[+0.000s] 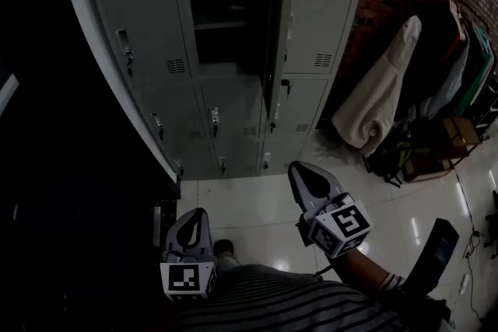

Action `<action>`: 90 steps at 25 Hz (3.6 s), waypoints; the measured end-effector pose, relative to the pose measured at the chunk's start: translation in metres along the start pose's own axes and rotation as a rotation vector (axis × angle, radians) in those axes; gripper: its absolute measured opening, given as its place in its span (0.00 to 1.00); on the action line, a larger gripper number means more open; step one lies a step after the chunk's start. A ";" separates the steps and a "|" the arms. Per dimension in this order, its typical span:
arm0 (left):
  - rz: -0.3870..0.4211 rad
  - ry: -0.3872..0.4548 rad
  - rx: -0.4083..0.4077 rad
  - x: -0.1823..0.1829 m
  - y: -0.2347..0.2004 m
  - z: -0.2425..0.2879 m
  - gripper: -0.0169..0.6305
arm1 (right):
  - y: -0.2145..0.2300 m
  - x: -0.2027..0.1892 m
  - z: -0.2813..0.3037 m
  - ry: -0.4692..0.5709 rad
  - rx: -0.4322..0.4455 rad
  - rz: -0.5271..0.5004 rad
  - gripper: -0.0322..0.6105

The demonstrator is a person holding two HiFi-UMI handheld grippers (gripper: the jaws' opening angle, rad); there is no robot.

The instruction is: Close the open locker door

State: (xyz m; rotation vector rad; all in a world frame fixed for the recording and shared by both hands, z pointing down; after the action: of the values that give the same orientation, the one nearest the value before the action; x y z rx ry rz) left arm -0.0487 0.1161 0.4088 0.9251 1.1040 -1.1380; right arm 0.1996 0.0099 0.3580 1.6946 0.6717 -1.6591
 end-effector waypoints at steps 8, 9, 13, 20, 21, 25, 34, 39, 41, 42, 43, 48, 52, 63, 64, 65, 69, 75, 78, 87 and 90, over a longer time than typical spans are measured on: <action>0.011 0.022 -0.036 0.009 -0.039 0.072 0.03 | 0.053 0.018 0.086 0.049 -0.019 -0.018 0.17; 0.012 0.029 -0.044 0.013 -0.046 0.085 0.03 | 0.060 0.021 0.097 0.054 -0.033 -0.025 0.19; 0.025 0.061 -0.103 0.037 -0.074 0.135 0.03 | 0.093 0.033 0.141 0.060 -0.077 -0.045 0.28; 0.031 0.073 -0.228 0.071 -0.117 0.219 0.03 | 0.130 0.051 0.192 0.072 -0.095 -0.055 0.39; 0.034 0.073 -0.246 0.073 -0.120 0.229 0.03 | 0.130 0.051 0.197 0.066 -0.092 -0.058 0.39; 0.048 0.088 -0.294 0.082 -0.134 0.261 0.03 | 0.120 0.048 0.210 0.048 -0.098 -0.095 0.34; 0.034 0.093 -0.265 0.084 -0.165 0.287 0.03 | 0.077 0.047 0.249 0.058 -0.070 -0.108 0.27; 0.027 0.087 -0.199 0.081 -0.188 0.287 0.03 | 0.051 0.044 0.288 0.057 -0.061 -0.097 0.27; 0.016 0.085 -0.168 0.079 -0.199 0.286 0.03 | 0.044 0.043 0.306 0.057 -0.053 -0.109 0.27; 0.011 0.083 -0.153 0.079 -0.205 0.285 0.03 | 0.040 0.043 0.315 0.056 -0.051 -0.113 0.27; 0.008 0.080 -0.137 0.078 -0.210 0.284 0.03 | 0.037 0.042 0.324 0.055 -0.048 -0.116 0.26; -0.002 0.069 -0.064 0.075 -0.239 0.282 0.03 | 0.026 0.041 0.366 0.027 -0.012 -0.108 0.24; -0.008 0.068 -0.029 0.075 -0.256 0.283 0.03 | 0.023 0.041 0.402 0.019 0.002 -0.114 0.23; -0.022 0.061 0.042 0.072 -0.297 0.296 0.03 | 0.035 0.042 0.481 0.020 -0.031 -0.152 0.24; -0.027 0.059 0.051 0.071 -0.300 0.298 0.03 | 0.036 0.043 0.487 0.020 -0.037 -0.154 0.24; -0.030 0.058 0.059 0.071 -0.304 0.299 0.03 | 0.038 0.043 0.493 0.017 -0.041 -0.158 0.24; -0.033 0.055 0.083 0.069 -0.316 0.304 0.03 | 0.044 0.044 0.515 0.002 -0.059 -0.173 0.21; -0.035 0.048 0.092 0.069 -0.324 0.308 0.03 | 0.051 0.045 0.531 0.009 -0.073 -0.189 0.21; -0.030 0.045 0.097 0.070 -0.327 0.308 0.03 | 0.050 0.045 0.531 0.023 -0.064 -0.181 0.21; -0.041 0.033 0.072 0.063 -0.314 0.310 0.03 | 0.049 0.048 0.508 0.054 0.017 -0.085 0.33; -0.044 0.037 0.058 0.066 -0.304 0.306 0.03 | 0.047 0.049 0.482 0.061 0.020 -0.065 0.34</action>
State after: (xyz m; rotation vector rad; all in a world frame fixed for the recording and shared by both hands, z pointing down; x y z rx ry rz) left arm -0.2856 -0.2498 0.4081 0.9743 1.1319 -1.1983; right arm -0.0773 -0.3898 0.3274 1.7601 0.7495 -1.6697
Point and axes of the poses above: the fingertips, and each gripper's own axes: z forward along the fingers, y to its right, x out of its top, the point moved 8 cm from there along -z, backward along the fingers
